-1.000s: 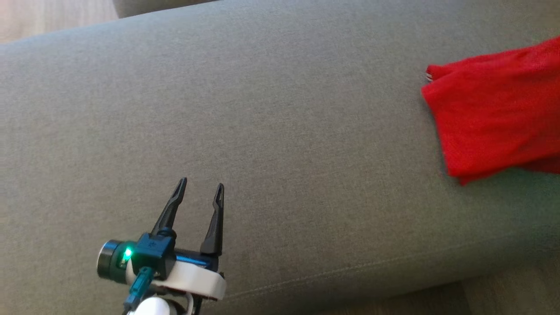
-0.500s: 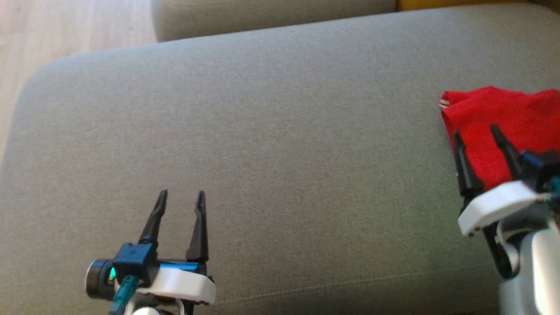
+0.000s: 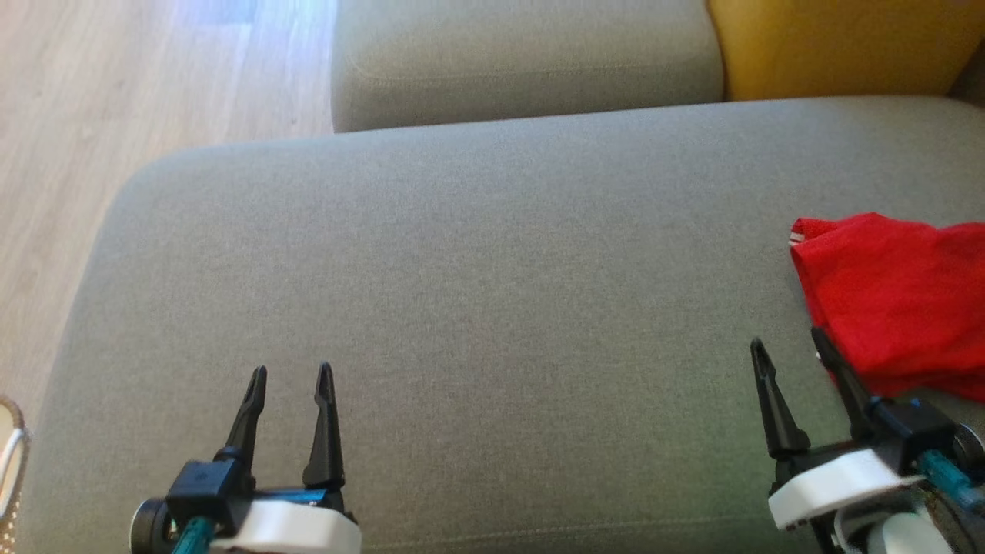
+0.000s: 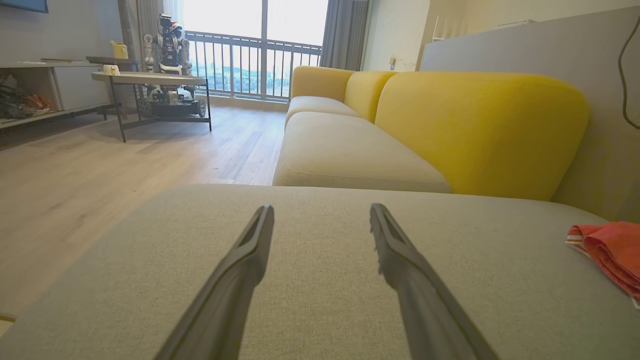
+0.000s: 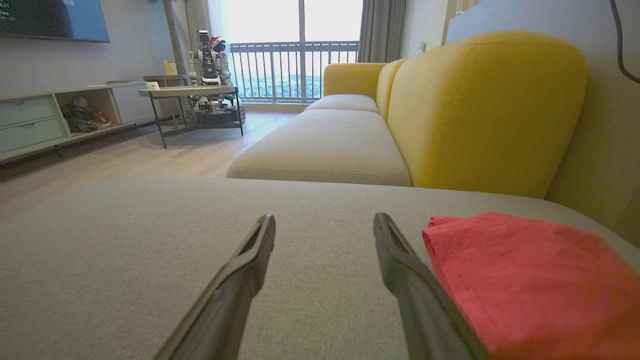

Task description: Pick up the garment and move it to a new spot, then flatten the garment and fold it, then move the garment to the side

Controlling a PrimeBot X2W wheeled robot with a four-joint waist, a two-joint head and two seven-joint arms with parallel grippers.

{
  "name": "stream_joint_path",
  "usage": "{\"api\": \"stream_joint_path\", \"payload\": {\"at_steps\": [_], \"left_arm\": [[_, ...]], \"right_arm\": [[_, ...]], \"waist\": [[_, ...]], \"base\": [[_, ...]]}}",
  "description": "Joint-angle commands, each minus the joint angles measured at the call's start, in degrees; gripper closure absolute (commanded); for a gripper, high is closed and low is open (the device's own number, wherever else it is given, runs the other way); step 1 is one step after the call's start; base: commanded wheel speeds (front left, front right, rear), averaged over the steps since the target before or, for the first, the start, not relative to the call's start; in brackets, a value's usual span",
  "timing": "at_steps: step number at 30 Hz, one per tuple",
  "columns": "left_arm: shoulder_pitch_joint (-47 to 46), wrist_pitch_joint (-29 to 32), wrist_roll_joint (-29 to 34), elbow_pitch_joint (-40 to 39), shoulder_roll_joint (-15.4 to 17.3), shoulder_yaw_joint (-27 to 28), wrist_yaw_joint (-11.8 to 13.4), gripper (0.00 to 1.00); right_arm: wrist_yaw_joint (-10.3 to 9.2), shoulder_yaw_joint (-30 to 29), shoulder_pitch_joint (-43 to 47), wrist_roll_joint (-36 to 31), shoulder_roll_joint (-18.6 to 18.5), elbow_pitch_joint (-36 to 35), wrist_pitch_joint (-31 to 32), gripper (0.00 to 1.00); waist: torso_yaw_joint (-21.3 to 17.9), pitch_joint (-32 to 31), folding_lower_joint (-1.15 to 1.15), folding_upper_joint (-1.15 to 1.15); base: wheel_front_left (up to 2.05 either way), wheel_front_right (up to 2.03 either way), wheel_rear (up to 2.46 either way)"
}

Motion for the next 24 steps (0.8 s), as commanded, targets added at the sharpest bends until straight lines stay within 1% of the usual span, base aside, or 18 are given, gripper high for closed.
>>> {"api": "stream_joint_path", "payload": {"at_steps": [1,5,9,14,19,20,24], "left_arm": [[-1.3,-0.6,0.4,-2.3,-0.3,2.7,-0.6,0.0],[-0.2,-0.6,0.9,-2.2,-0.3,4.0,-1.2,0.0],[0.1,-0.6,1.2,-2.6,-0.3,5.2,-1.8,0.0],[0.5,-0.6,1.8,-2.6,-0.4,6.6,-2.8,0.0],[0.5,-0.6,2.3,-2.5,-0.4,6.6,-3.5,0.0],[2.5,0.0,2.0,-0.5,0.0,4.8,-3.4,1.0],[3.2,0.2,1.6,2.6,0.0,4.6,-3.5,1.0]], "right_arm": [[-0.02,1.6,-0.9,0.2,-0.3,-3.2,-0.6,0.0],[-0.02,1.8,1.4,0.9,-0.3,-4.6,-0.7,0.0],[-0.02,1.9,2.4,1.4,-0.3,-4.6,-0.7,0.0],[-0.02,1.7,2.5,2.3,-0.3,-4.4,-0.7,0.0],[-0.02,1.9,2.1,2.4,-0.3,-4.3,-0.7,0.0],[0.0,0.5,4.6,2.0,0.1,-2.6,-0.1,1.0],[0.0,0.6,5.3,2.3,0.3,0.7,0.1,1.0]], "waist": [[0.1,-0.8,0.01,0.0],[-0.2,-1.7,0.01,0.0],[-0.6,-2.1,0.01,0.0],[-1.0,-2.1,0.01,0.0],[-1.3,-1.8,0.01,0.0],[-1.3,-1.8,0.01,0.0],[-1.3,-1.8,0.01,0.0]], "base": [[0.0,0.0,0.0],[0.0,0.0,0.0],[0.0,0.0,0.0],[0.0,0.0,0.0],[0.0,0.0,0.0],[0.0,0.0,0.0],[0.0,0.0,0.0]]}}
